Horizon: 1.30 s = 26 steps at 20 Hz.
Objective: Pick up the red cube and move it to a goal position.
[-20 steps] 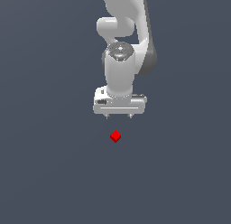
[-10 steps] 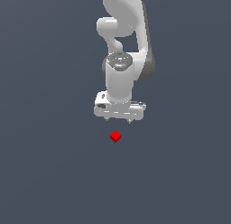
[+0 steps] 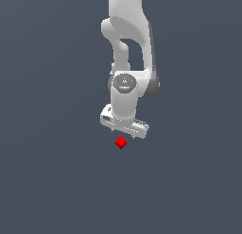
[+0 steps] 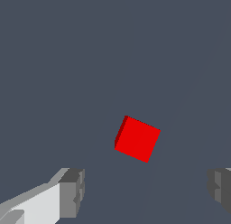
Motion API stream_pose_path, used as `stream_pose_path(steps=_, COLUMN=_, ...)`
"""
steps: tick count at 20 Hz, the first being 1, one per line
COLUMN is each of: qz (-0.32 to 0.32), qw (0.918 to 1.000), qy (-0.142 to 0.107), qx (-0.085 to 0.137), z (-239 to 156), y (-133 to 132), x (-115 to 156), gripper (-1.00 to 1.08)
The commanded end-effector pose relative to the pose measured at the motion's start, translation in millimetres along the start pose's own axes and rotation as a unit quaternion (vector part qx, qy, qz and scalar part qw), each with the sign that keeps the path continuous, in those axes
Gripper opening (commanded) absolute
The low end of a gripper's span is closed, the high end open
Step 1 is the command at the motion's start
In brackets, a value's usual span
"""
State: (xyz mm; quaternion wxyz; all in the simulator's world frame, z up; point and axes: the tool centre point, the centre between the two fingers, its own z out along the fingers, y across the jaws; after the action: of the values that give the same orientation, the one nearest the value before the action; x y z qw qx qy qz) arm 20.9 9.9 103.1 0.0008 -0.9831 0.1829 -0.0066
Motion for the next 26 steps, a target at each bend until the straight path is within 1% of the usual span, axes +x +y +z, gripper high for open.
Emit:
stream_pose_path(steps=1, qz=0.038, qw=0.9993, qy=-0.001, qx=-0.001, z=15.9, y=0.8, x=2.1, gripper=1.00)
stream_pose_path(steps=7, qz=0.117, qw=0.9931, qy=-0.003, qx=-0.003, z=49.7, y=2.8, x=6.4, gripper=1.00)
stream_pose_path(steps=13, qz=0.171, qw=0.9852, qy=-0.005, qx=-0.003, z=72.6, y=4.5, x=9.3, gripper=1.00)
stream_pose_path(steps=19, qz=0.197, qw=0.9804, qy=-0.006, qx=-0.004, z=83.6, y=5.4, x=10.6, gripper=1.00)
stream_pose_path(steps=25, qz=0.196, qw=0.9805, qy=-0.006, qx=-0.003, z=83.2, y=5.3, x=10.7, gripper=1.00)
stream_pose_path(steps=26, qz=0.196, qw=0.9805, qy=-0.006, qx=-0.003, z=83.2, y=5.3, x=10.7, gripper=-1.00)
